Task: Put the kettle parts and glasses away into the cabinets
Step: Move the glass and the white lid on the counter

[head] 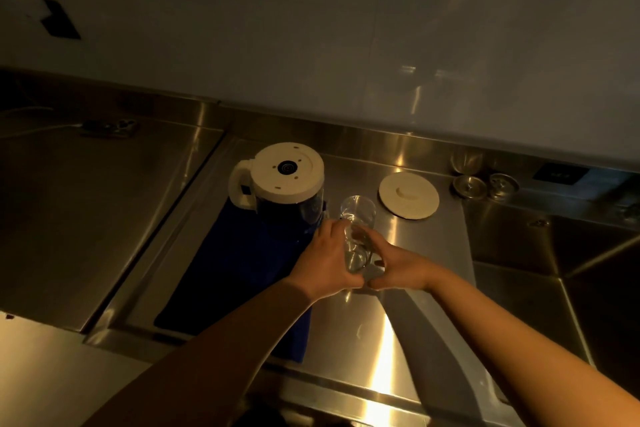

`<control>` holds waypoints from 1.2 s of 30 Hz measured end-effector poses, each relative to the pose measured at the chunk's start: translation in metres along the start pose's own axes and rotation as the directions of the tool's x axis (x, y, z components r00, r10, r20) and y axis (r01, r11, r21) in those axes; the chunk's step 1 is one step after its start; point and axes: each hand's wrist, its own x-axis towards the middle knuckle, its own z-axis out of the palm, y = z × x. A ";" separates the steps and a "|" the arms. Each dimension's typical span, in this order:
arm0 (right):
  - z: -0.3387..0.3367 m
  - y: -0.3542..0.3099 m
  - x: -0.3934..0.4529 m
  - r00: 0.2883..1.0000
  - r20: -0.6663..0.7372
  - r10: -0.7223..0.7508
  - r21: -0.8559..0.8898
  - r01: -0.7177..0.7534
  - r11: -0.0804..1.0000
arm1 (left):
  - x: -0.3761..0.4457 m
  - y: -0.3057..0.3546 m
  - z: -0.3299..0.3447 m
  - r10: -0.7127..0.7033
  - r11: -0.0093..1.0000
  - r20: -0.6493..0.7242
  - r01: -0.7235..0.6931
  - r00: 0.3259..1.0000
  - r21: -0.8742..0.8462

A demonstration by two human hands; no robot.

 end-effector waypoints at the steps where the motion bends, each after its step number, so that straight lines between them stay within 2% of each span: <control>1: 0.004 0.000 0.003 1.000 -0.026 -0.014 -0.034 0.013 0.999 | -0.001 -0.001 -0.004 -0.001 1.000 -0.002 0.001 1.000 0.005; 4: 0.020 -0.005 0.011 0.982 -0.145 -0.118 -0.018 0.117 0.993 | -0.006 -0.003 -0.017 0.018 1.000 -0.016 -0.018 1.000 0.006; 7: 0.035 -0.016 0.020 0.930 -0.297 -0.215 0.033 0.235 0.971 | -0.012 -0.002 -0.032 0.044 0.998 -0.037 -0.045 0.998 -0.036; 11: 0.049 -0.027 0.034 0.881 -0.401 -0.250 0.021 0.282 0.959 | -0.021 -0.008 -0.053 0.118 0.993 -0.032 -0.117 0.992 0.032; 14: 0.056 -0.038 0.041 0.863 -0.421 -0.279 -0.023 0.297 0.955 | -0.024 -0.019 -0.072 0.217 0.967 0.033 -0.220 0.976 0.127; 19: 0.066 -0.055 0.056 0.863 -0.403 -0.304 -0.124 0.277 0.953 | -0.019 -0.041 -0.093 0.349 0.845 0.152 -0.381 0.925 0.375; 25: 0.072 -0.063 0.071 0.845 -0.397 -0.360 -0.408 0.189 0.893 | -0.020 -0.061 -0.104 0.410 0.705 0.230 -0.467 0.883 0.534; 29: 0.081 -0.073 0.075 0.806 -0.420 -0.418 -0.521 0.163 0.838 | -0.021 -0.075 -0.112 0.401 0.690 0.240 -0.464 0.884 0.556; 36: 0.100 -0.084 0.085 0.773 -0.459 -0.439 -0.580 0.114 0.807 | -0.026 -0.112 -0.119 0.337 0.728 0.246 -0.417 0.909 0.544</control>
